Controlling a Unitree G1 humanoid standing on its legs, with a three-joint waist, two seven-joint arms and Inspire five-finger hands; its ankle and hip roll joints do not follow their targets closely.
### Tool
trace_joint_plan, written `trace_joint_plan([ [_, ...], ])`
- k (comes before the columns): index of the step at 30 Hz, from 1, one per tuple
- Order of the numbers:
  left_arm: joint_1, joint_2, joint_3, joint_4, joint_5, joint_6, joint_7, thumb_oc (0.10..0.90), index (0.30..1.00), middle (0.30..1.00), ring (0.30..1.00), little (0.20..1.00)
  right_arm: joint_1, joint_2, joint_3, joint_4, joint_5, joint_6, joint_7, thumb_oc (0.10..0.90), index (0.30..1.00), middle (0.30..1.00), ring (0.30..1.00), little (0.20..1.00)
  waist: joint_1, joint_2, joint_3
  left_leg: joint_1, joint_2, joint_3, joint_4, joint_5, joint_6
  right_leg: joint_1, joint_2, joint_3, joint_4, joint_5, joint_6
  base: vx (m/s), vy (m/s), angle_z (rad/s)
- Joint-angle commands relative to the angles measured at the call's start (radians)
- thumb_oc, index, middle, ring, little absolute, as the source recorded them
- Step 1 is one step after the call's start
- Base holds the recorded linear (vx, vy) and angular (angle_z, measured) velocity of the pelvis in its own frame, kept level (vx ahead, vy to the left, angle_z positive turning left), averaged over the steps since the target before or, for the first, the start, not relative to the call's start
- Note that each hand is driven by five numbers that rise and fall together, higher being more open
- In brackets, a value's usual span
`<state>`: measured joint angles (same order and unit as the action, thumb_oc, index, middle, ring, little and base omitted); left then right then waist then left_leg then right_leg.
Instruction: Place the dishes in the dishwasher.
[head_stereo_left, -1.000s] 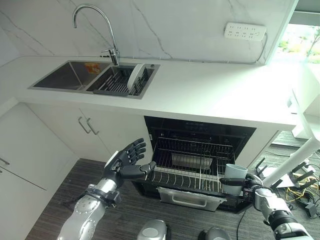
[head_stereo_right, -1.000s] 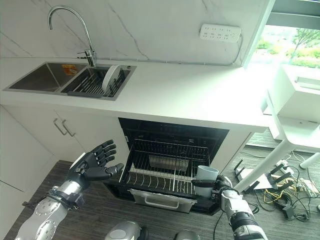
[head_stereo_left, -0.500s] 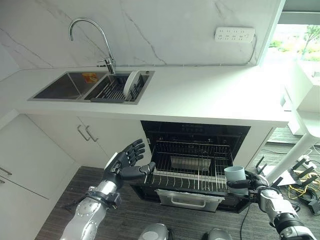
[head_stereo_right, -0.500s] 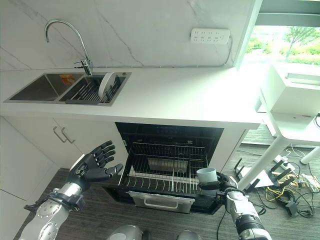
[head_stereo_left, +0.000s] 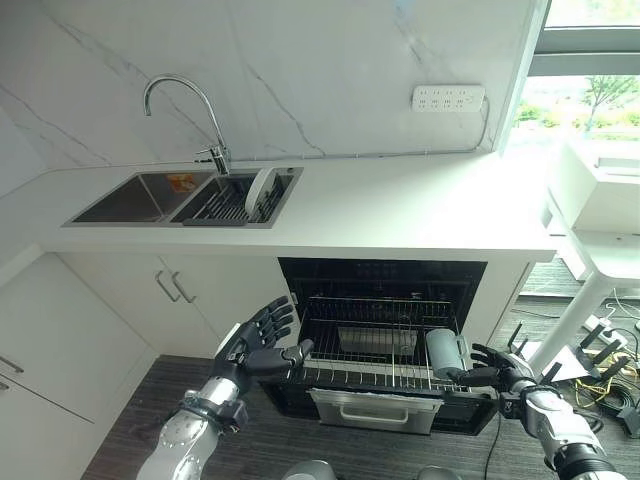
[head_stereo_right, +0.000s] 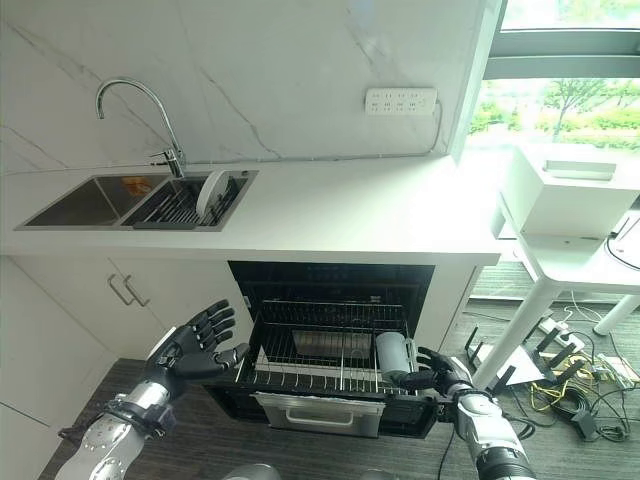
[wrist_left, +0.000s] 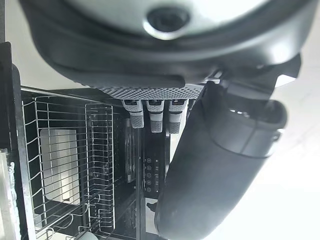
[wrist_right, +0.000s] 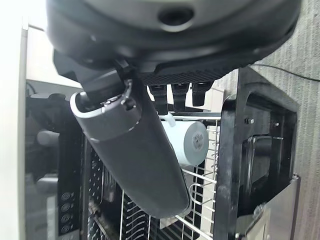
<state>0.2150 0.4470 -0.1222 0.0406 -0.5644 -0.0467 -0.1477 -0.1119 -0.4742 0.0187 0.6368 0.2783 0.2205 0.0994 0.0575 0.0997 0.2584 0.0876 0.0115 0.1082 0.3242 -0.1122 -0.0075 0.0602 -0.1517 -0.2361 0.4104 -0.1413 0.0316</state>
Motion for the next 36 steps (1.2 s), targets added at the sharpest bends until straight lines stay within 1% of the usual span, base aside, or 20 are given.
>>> trace_joint_plan([
  [1,-0.026,0.0,0.011,-0.083,0.002,-0.155,-0.033,0.8,0.9,0.9,0.9,0.9,-0.07,-0.019,-0.047,-0.072,0.045,-0.167,0.005,0.8,0.9,0.9,0.9,0.9,0.0,-0.021,-0.071,-0.037,0.003,0.002,-0.024,-0.067,-0.019,-0.033,0.022,-0.041,-0.11,0.045,0.056,0.01,0.037,0.01],
  [4,-0.017,-0.007,0.014,-0.065,-0.003,-0.189,-0.036,0.8,0.9,0.9,0.9,0.9,-0.041,-0.006,-0.071,-0.134,0.06,-0.21,0.013,0.8,0.9,0.9,0.9,0.9,-0.009,-0.025,-0.084,-0.03,-0.002,0.008,-0.024,-0.076,-0.017,-0.027,0.021,-0.041,-0.11,0.04,0.056,0.02,0.047,0.01],
  [10,0.016,-0.035,0.039,-0.067,0.007,-0.241,-0.033,0.8,0.9,0.9,0.9,0.9,0.061,0.036,-0.127,-0.327,0.079,-0.228,0.029,0.8,0.9,0.9,0.9,0.9,-0.033,-0.036,-0.11,-0.009,-0.012,0.017,-0.024,-0.092,-0.009,-0.012,0.022,-0.035,-0.11,0.034,0.056,0.02,0.03,-0.03],
  [11,0.033,-0.042,0.052,-0.075,0.008,-0.255,-0.036,0.8,0.9,0.9,0.9,0.9,0.094,0.052,-0.147,-0.386,0.088,-0.231,0.034,0.8,0.9,0.9,0.9,0.9,-0.04,-0.039,-0.116,-0.003,-0.014,0.019,-0.024,-0.096,-0.006,-0.007,0.023,-0.033,-0.11,0.032,0.056,0.0,0.0,0.0],
  [13,0.045,-0.046,0.061,-0.081,0.008,-0.263,-0.038,0.8,0.9,0.9,0.9,0.9,0.116,0.059,-0.158,-0.421,0.085,-0.238,0.042,0.8,0.9,0.9,0.9,0.9,-0.044,-0.042,-0.122,0.001,-0.015,0.02,-0.024,-0.098,-0.004,-0.003,0.024,-0.03,-0.11,0.031,0.057,0.01,0.004,-0.05],
  [16,0.09,-0.063,0.088,-0.103,0.018,-0.295,-0.045,0.8,0.9,0.9,0.9,0.9,0.197,0.086,-0.187,-0.533,0.09,-0.259,0.07,0.8,0.9,0.9,0.9,0.9,-0.057,-0.05,-0.14,0.015,-0.018,0.029,-0.024,-0.106,0.004,0.009,0.024,-0.021,-0.11,0.026,0.057,0.01,0.002,-0.03],
  [17,0.124,-0.075,0.109,-0.122,0.026,-0.322,-0.052,0.8,0.9,0.9,0.9,0.9,0.251,0.1,-0.209,-0.602,0.092,-0.268,0.098,0.8,0.9,0.9,0.9,0.9,-0.065,-0.054,-0.151,0.024,-0.018,0.037,-0.024,-0.111,0.009,0.018,0.026,-0.015,-0.11,0.022,0.058,-0.01,0.0,-0.1],
  [18,0.148,-0.086,0.125,-0.14,0.031,-0.339,-0.059,0.8,0.9,0.9,0.9,0.9,0.289,0.106,-0.226,-0.659,0.098,-0.266,0.113,0.8,0.9,0.9,0.9,0.9,-0.068,-0.054,-0.157,0.031,-0.02,0.042,-0.024,-0.115,0.012,0.027,0.029,-0.012,-0.11,0.017,0.057,-0.01,0.007,-0.16],
  [21,0.189,-0.105,0.153,-0.185,0.035,-0.362,-0.065,0.8,0.9,0.9,0.9,0.9,0.357,0.111,-0.268,-0.752,0.112,-0.267,0.128,0.8,0.9,0.9,0.9,0.9,-0.067,-0.049,-0.162,0.041,-0.023,0.046,-0.024,-0.118,0.012,0.043,0.027,-0.018,-0.11,0.005,0.054,-0.04,0.045,-0.05],
  [23,0.209,-0.113,0.171,-0.214,0.037,-0.364,-0.07,0.8,0.9,0.9,0.9,0.9,0.392,0.109,-0.301,-0.799,0.127,-0.262,0.145,0.8,0.9,0.9,0.9,0.9,-0.065,-0.046,-0.165,0.043,-0.025,0.043,-0.024,-0.119,0.011,0.049,0.023,-0.027,-0.11,-0.001,0.053,-0.05,0.046,0.05],
  [25,0.242,-0.126,0.217,-0.275,0.033,-0.353,-0.083,0.8,0.9,0.9,0.9,0.9,0.448,0.114,-0.373,-0.882,0.146,-0.259,0.175,0.8,0.9,0.9,0.9,0.9,-0.064,-0.04,-0.168,0.04,-0.026,0.037,-0.024,-0.116,0.01,0.057,0.018,-0.045,-0.11,-0.006,0.054,-0.11,0.041,0.17],
  [27,0.272,-0.148,0.283,-0.371,0.017,-0.31,-0.1,0.8,0.9,0.9,0.9,0.9,0.49,0.127,-0.487,-0.992,0.169,-0.242,0.2,0.8,0.9,0.9,0.9,0.9,-0.06,-0.031,-0.167,0.03,-0.023,0.026,-0.024,-0.105,0.004,0.065,0.016,-0.068,-0.11,-0.016,0.054,-0.23,0.035,0.37],
  [28,0.258,-0.149,0.321,-0.409,-0.001,-0.283,-0.107,0.8,0.9,0.9,0.9,0.9,0.48,0.129,-0.542,-1.033,0.182,-0.24,0.202,0.8,0.9,0.9,0.9,0.9,-0.053,-0.028,-0.163,0.02,-0.021,0.017,-0.024,-0.101,0.003,0.06,0.015,-0.083,-0.11,-0.018,0.061,-0.33,-0.02,0.51],
  [29,0.238,-0.144,0.351,-0.433,-0.017,-0.267,-0.105,0.8,0.9,0.9,0.9,0.9,0.456,0.13,-0.573,-1.063,0.17,-0.248,0.192,0.8,0.9,0.9,0.9,0.9,-0.049,-0.023,-0.156,0.013,-0.018,0.008,-0.024,-0.104,-0.002,0.059,0.02,-0.09,-0.11,-0.025,0.064,-0.32,-0.045,0.36],
  [30,0.224,-0.136,0.362,-0.444,-0.026,-0.259,-0.099,0.8,0.9,0.9,0.9,0.9,0.438,0.125,-0.585,-1.076,0.173,-0.243,0.187,0.8,0.9,0.9,0.9,0.9,-0.047,-0.021,-0.154,0.006,-0.018,0.004,-0.024,-0.104,-0.003,0.054,0.022,-0.09,-0.11,-0.026,0.066,-0.32,-0.026,0.16],
  [31,0.193,-0.122,0.369,-0.458,-0.035,-0.253,-0.075,0.8,0.9,0.9,0.9,0.9,0.394,0.117,-0.596,-1.1,0.182,-0.224,0.17,0.8,0.9,0.9,0.9,0.9,-0.045,-0.017,-0.15,-0.005,-0.018,-0.005,-0.024,-0.108,-0.007,0.044,0.03,-0.088,-0.11,-0.034,0.066,-0.27,-0.004,-0.11],
  [36,0.132,-0.094,0.359,-0.465,-0.049,-0.273,-0.021,0.8,0.9,0.9,0.9,0.9,0.308,0.084,-0.597,-1.129,0.184,-0.204,0.13,0.8,0.9,0.9,0.9,0.9,-0.037,-0.009,-0.138,-0.029,-0.018,-0.016,-0.024,-0.112,-0.016,0.024,0.037,-0.078,-0.11,-0.05,0.064,-0.16,0.012,-0.02],
])
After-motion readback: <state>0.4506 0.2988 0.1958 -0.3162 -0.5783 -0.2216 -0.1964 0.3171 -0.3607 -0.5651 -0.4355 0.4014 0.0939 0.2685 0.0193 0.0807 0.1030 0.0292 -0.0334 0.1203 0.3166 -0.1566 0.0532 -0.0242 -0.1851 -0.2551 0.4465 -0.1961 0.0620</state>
